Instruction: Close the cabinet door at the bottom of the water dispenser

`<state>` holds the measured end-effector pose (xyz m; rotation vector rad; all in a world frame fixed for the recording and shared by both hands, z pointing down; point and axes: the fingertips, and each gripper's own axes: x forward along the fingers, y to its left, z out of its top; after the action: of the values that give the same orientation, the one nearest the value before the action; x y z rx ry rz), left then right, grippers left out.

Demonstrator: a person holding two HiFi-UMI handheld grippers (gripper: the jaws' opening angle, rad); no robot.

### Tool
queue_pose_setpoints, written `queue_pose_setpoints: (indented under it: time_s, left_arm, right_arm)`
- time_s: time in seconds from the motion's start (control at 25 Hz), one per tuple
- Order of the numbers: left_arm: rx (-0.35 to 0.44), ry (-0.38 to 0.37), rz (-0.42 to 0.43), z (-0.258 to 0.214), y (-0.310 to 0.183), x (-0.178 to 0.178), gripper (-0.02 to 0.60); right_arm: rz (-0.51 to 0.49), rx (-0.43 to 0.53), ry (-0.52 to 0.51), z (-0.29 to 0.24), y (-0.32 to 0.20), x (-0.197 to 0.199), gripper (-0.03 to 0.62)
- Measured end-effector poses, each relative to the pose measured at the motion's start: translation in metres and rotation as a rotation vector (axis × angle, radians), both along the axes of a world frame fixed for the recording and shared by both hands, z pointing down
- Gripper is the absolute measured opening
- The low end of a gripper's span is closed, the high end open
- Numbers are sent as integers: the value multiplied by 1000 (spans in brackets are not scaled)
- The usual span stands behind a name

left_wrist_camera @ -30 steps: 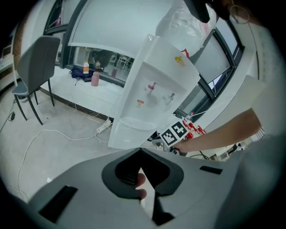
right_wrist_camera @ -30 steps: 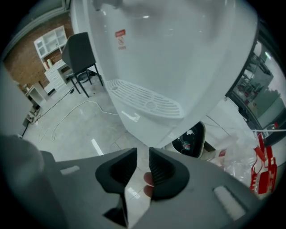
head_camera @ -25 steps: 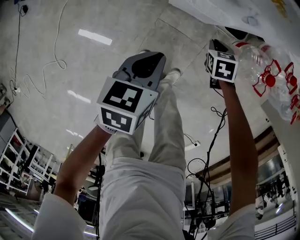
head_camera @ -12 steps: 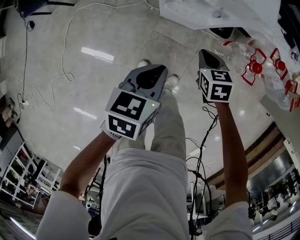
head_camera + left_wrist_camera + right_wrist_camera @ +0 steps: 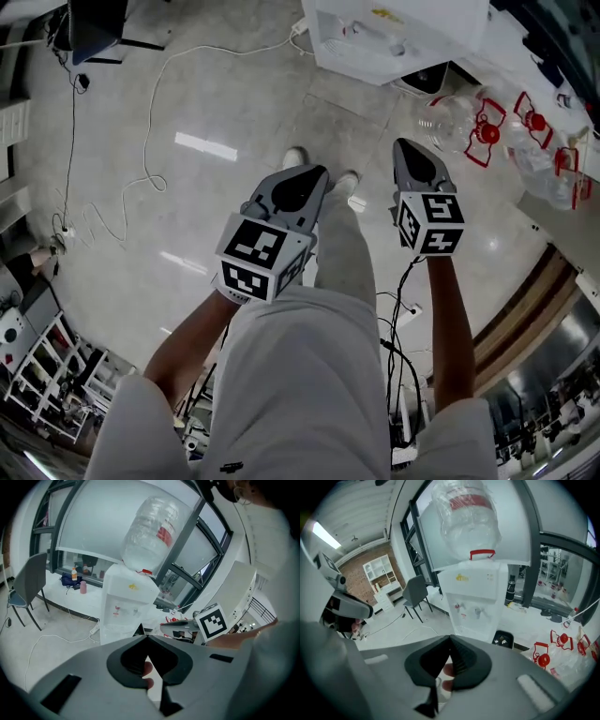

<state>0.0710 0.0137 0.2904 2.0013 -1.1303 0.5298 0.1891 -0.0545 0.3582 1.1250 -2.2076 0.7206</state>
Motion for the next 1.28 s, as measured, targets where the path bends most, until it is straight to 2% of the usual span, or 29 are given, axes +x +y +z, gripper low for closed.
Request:
queue_pose_setpoints:
  time_s: [0.2,0.6,0.96,1.28]
  left_arm:
    - [48,12,-34,-44,3,-8,6]
    - [154,35,-28,-129,16,-18,7]
    - [239,47,-52,-172,24,-37,6]
    - [350,62,-67,-213,20,-53,7]
  right_arm:
    - [44,47,-47,-53,14,5,11]
    - [116,151,-94,-152,54,19,11]
    - [200,271,-136,-228,82,32,11]
    - [272,387,-146,-275,97,46,11]
